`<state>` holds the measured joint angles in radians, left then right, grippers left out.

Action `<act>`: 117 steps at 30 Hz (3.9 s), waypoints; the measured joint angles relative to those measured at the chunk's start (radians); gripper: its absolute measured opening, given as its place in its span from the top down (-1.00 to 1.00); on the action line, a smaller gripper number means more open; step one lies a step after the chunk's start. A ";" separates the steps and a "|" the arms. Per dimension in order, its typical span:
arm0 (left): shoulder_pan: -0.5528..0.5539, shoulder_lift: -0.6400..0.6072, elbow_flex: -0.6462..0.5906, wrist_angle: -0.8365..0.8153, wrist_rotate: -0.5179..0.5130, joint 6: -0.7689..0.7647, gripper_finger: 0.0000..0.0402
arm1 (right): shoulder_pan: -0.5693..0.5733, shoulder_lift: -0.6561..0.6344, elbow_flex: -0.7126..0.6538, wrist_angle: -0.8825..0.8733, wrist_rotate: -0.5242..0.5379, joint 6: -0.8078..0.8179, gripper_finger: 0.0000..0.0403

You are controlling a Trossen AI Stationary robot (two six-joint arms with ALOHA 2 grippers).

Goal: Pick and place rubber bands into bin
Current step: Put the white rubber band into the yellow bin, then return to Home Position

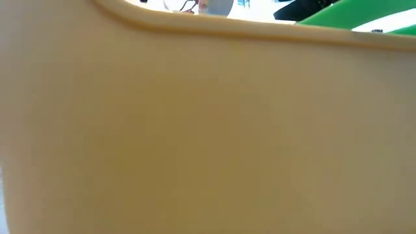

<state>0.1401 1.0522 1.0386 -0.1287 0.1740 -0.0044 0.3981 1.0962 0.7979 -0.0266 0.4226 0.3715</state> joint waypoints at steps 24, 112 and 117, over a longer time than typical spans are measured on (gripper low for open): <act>-0.481 0.339 0.444 0.043 -0.001 0.044 0.98 | -0.004 0.000 0.000 -0.056 0.018 0.013 0.18; -0.288 0.253 0.323 -0.542 -0.002 -0.086 0.13 | -0.144 -0.212 0.000 -0.077 -0.164 -0.118 0.16; -0.216 0.049 0.121 -0.450 -0.003 -0.102 0.13 | -0.160 -0.300 -0.024 -0.119 -0.158 -0.125 0.16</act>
<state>-0.0757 1.1009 1.1601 -0.5785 0.1711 -0.1066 0.2382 0.7965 0.7737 -0.1455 0.2650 0.2466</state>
